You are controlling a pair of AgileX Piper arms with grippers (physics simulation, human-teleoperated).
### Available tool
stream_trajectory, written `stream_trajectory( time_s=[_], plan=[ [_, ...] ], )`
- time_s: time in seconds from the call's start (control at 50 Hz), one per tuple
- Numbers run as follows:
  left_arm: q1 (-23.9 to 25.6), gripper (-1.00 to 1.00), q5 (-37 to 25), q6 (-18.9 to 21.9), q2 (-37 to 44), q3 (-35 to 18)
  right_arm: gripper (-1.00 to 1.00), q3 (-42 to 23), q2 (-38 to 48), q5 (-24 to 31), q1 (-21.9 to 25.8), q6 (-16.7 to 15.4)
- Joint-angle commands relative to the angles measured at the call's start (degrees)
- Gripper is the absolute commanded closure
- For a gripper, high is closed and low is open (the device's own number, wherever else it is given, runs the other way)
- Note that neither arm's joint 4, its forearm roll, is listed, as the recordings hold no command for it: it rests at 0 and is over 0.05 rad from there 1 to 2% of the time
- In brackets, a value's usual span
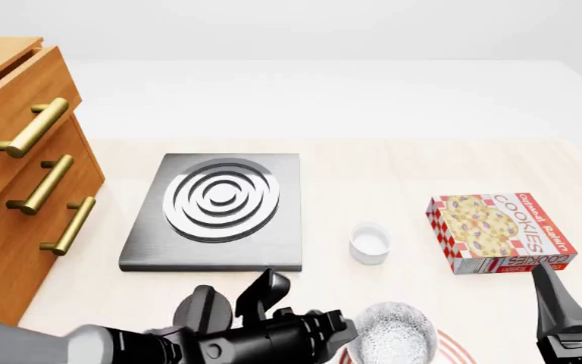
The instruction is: Pick the akita bowl on the wooden cabinet and place it on the plate.
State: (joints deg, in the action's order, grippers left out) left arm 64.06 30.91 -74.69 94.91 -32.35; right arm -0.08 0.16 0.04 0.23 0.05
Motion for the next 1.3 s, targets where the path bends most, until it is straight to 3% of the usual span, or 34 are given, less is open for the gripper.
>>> stream_trajectory(
  time_s=[0.02,1.3],
  plan=[
    [1.0,1.00,1.4,-0.5,1.7,-0.8,-1.00,0.0,0.0,0.0,0.0,0.0],
    [1.8,1.00,7.2,-2.3,9.3,-1.8,-1.00,-0.1,0.1,0.0,0.0,0.0]
  ],
)
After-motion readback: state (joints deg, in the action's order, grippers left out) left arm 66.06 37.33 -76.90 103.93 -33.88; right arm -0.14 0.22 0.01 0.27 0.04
